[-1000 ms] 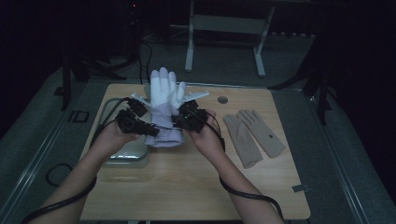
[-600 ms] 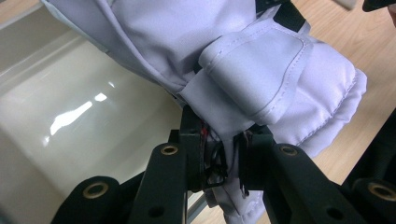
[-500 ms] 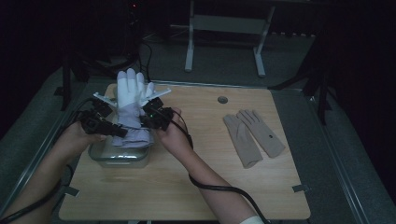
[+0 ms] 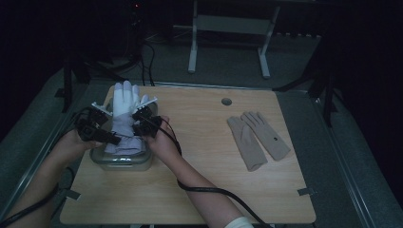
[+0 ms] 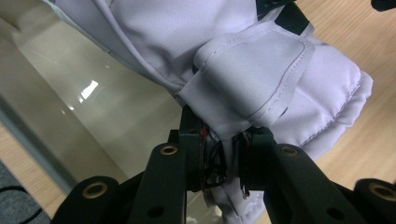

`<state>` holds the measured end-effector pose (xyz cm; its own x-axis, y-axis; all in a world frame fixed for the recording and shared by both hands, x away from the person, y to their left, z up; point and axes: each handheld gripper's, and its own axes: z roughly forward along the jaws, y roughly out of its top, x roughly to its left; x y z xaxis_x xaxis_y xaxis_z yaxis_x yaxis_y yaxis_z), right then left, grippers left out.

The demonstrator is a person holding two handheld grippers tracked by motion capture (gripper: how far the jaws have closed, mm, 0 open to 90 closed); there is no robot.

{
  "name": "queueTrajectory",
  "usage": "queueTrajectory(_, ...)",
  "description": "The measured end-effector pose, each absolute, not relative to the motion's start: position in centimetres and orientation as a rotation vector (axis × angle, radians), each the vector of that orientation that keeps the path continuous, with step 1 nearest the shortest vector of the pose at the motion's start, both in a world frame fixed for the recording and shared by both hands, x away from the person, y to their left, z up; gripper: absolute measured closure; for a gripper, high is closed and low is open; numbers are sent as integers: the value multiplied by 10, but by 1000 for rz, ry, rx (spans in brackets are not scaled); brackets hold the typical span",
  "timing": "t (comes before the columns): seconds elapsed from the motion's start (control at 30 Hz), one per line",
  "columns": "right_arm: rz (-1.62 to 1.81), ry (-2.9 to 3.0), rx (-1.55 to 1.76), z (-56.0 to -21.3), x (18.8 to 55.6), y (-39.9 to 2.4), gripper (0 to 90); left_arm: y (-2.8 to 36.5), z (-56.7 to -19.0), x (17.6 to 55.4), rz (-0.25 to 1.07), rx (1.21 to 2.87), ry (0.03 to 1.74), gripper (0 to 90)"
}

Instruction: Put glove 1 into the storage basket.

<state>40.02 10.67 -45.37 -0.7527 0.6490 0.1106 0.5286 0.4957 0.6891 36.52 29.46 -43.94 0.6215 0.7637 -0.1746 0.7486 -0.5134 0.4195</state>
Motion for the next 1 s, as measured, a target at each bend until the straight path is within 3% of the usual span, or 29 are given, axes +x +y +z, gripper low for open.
queueTrajectory(0.33, 964, 2669, 1066, -489, 402, 116, 786, 293, -479, 365, -52, 2410, 1251, 739)
queueTrajectory(0.5, 866, 2699, 1056, -489, 405, 121, 773, 291, -489, 367, -61, 2407, 1273, 724)
queueTrajectory(0.73, 793, 2747, 1082, -494, 412, 121, 725, 287, -499, 367, -44, 2413, 1306, 613)
queueTrajectory(0.87, 810, 2754, 1062, -496, 413, 121, 622, 287, -502, 363, 38, 2409, 1352, 509)
queueTrajectory(1.0, 824, 2737, 1018, -487, 415, 120, 454, 287, -499, 357, 115, 2384, 1370, 434)
